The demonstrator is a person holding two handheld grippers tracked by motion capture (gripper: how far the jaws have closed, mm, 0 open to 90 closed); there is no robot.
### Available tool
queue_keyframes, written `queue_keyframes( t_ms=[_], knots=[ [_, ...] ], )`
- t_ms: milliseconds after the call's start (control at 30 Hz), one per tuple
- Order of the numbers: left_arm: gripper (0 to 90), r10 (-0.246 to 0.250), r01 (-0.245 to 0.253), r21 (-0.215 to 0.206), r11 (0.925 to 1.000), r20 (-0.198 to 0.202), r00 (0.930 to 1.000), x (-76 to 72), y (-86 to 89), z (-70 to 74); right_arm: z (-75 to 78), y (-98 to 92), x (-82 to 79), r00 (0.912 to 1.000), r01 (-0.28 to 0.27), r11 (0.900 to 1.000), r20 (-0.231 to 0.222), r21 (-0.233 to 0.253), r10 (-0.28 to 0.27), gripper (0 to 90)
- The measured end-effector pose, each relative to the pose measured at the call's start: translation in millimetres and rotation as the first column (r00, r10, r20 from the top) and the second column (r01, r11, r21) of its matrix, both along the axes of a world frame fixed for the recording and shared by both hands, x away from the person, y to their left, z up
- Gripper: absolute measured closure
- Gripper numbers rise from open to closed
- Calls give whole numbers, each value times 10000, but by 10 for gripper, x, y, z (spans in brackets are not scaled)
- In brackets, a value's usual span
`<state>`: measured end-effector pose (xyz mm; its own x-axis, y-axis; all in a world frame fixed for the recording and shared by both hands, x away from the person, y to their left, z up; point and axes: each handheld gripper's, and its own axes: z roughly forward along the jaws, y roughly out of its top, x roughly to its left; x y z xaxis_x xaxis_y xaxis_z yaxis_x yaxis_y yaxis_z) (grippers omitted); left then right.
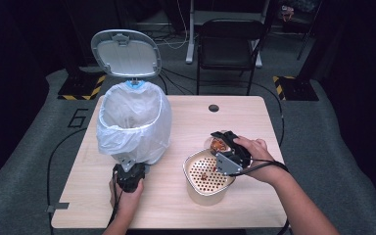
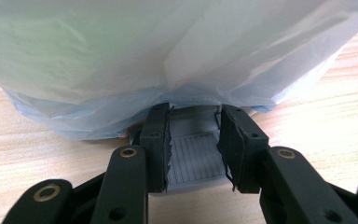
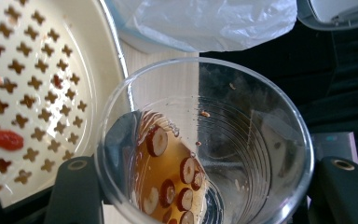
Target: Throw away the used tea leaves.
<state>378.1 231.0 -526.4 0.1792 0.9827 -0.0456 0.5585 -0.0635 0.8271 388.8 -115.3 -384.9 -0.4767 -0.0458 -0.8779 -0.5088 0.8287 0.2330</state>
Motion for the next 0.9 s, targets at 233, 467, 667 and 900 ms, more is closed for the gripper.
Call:
queue_keyframes(
  t_ms=[233, 467, 667, 900],
  knots=[
    [635, 2, -2, -6, 10000, -1, 10000, 0, 1, 0, -66, 83, -70, 9920, -186, 9894, 1209, -1443, 363, 354],
    [635, -25, 25, 16, 10000, -18, 10000, -1, 2, 1, -139, 134, -101, 9790, 4, 9701, 1978, -2427, 491, 355],
    [635, 6, -6, -6, 10000, -1, 10000, 0, 1, 0, -197, 165, -118, 9488, 269, 9376, 3040, -3466, 852, 355],
    [635, 8, -8, -18, 10000, 2, 10000, 0, 0, 0, -301, 182, -190, 8860, 636, 8817, 4330, -4676, 1658, 353]
  ],
)
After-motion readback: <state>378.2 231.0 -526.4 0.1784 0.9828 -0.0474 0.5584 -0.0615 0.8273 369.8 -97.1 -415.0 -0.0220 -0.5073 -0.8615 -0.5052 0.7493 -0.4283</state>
